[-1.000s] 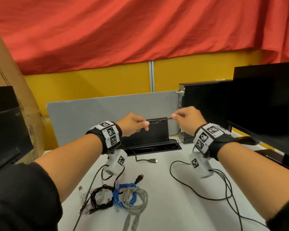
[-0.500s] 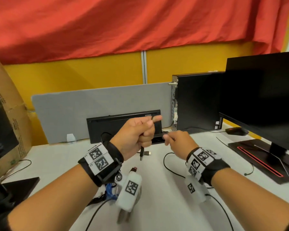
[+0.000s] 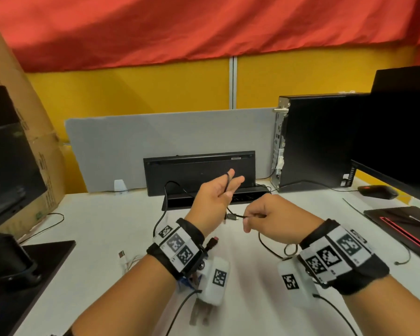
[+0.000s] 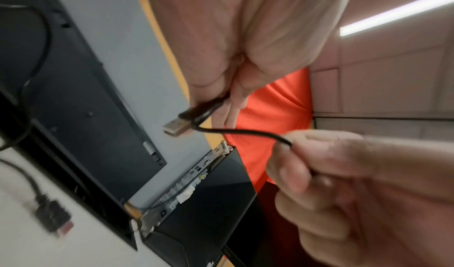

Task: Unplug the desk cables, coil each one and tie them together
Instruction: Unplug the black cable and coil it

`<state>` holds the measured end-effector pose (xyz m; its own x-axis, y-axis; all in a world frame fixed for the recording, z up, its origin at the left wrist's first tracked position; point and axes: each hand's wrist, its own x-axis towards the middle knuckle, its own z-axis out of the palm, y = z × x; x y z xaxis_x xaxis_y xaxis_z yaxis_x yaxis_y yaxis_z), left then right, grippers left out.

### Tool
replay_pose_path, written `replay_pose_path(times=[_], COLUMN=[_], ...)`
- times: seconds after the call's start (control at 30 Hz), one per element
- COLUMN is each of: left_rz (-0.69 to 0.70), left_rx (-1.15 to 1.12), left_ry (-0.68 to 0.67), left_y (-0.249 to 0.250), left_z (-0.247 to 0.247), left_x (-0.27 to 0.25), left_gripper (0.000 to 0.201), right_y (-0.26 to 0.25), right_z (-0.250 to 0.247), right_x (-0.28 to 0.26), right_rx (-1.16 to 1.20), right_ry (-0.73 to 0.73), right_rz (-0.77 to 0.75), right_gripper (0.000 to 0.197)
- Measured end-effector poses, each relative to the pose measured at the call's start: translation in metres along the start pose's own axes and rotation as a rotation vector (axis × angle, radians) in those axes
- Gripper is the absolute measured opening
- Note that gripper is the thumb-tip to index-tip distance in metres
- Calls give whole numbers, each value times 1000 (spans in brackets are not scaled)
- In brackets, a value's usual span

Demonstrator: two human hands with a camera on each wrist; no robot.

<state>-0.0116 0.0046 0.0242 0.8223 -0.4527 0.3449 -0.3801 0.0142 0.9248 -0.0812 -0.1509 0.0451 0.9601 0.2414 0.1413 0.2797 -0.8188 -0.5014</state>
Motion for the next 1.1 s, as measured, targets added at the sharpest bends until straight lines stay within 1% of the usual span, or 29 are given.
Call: replay_pose_path(times=[0.03,0.1,0.17,0.23,0.27,0.33,0.4,0.43,0.5,0.57,0.63,0.7,0.77,0.83,0.9,0.97,1.1], left_rz=[8,29,59,62,56,48,26,6,-41,-104,-136,-145,-131,-70,16,83,204], left_rx=[73,138,149,20,-68,-169,-152,-122,-80,-115,-168,-219,-301,-421,-539,-610,-676], left_ry=[-47,-119,-124,-157,-191,-244,-237,-212,-151,-129,-141,-172,-221,-258,-257,-202,-36], left_y=[1,2,5,12,15,20,20,19,15,12,12,13,13,15,16,17,16], left_z=[1,-1,-5,-12,-16,-24,-32,-36,-41,-44,-45,-46,-47,-47,-44,-41,-37], left_x=[1,3,6,8,9,14,18,21,25,28,29,29,27,23,21,21,23], left_gripper=[53,52,46,38,39,48,56,56,46,32,32,40,41,41,42,44,33], right_y=[-3,-9,-11,-10,-8,-3,0,1,4,8,12,17,23,24,23,20,12], right_z=[-3,-10,-20,-30,-33,-35,-31,-28,-23,-21,-20,-20,-23,-24,-20,-12,5], right_x=[4,13,24,35,41,53,66,72,80,85,87,86,86,87,88,92,99], right_rx=[13,43,79,130,160,218,248,252,251,263,288,314,330,366,342,261,199], right_ry=[-7,20,97,182,223,294,330,349,423,490,500,508,574,633,627,554,272], right_rz=[-20,-65,-95,-132,-152,-187,-213,-226,-256,-264,-248,-247,-231,-219,-204,-191,-155], right_gripper=[27,27,25,22,21,20,17,14,9,13,12,1,8,10,13,19,26])
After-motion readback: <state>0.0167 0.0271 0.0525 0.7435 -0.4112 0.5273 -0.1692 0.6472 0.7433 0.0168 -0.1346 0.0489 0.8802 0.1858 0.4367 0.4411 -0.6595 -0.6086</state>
